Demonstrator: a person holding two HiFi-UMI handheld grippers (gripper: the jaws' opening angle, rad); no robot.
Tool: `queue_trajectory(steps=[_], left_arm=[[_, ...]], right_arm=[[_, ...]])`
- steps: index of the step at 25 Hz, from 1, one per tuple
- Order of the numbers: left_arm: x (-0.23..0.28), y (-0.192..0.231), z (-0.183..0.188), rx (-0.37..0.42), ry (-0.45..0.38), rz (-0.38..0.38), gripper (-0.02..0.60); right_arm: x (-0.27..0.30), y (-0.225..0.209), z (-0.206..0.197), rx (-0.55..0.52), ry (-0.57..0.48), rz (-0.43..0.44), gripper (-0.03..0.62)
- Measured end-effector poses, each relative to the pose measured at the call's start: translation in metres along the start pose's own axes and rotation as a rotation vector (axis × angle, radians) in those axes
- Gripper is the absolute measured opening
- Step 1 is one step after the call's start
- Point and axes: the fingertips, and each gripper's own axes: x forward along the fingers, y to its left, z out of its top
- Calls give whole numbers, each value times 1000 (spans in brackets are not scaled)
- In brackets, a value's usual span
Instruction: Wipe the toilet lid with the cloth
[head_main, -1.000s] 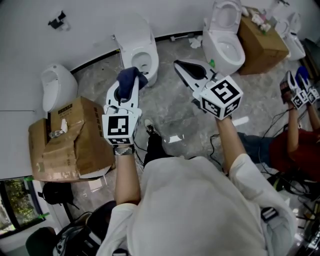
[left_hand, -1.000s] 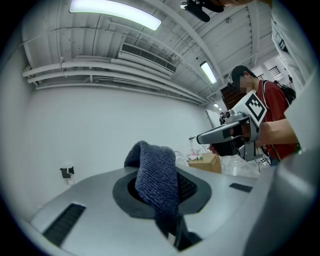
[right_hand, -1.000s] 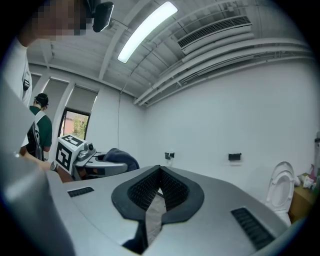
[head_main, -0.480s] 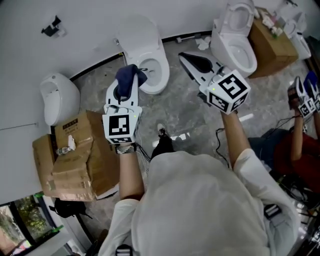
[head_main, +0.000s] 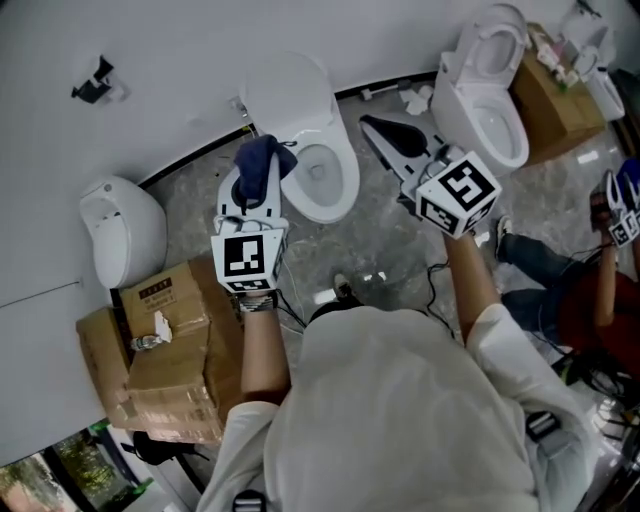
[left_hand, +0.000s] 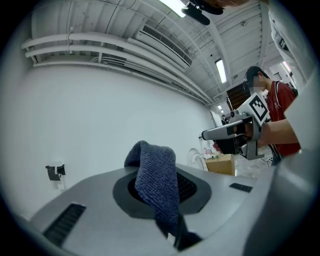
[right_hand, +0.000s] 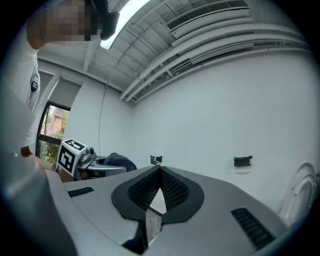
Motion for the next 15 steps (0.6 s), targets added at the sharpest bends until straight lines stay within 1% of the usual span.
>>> queue_trajectory(steps=[4, 7, 12, 15], left_arm=[[23, 26, -8, 2, -10, -24, 48], [41, 40, -20, 0, 8, -45, 48], [69, 54, -37, -14, 23, -45, 48], [91, 62, -49, -21, 32, -28, 48]], right_arm=[[32, -24, -9, 19, 1, -44, 28], [49, -38, -15, 25, 10, -68, 28], [66, -67, -30, 43, 22, -86, 28], [79, -87, -42, 51, 22, -84, 28]])
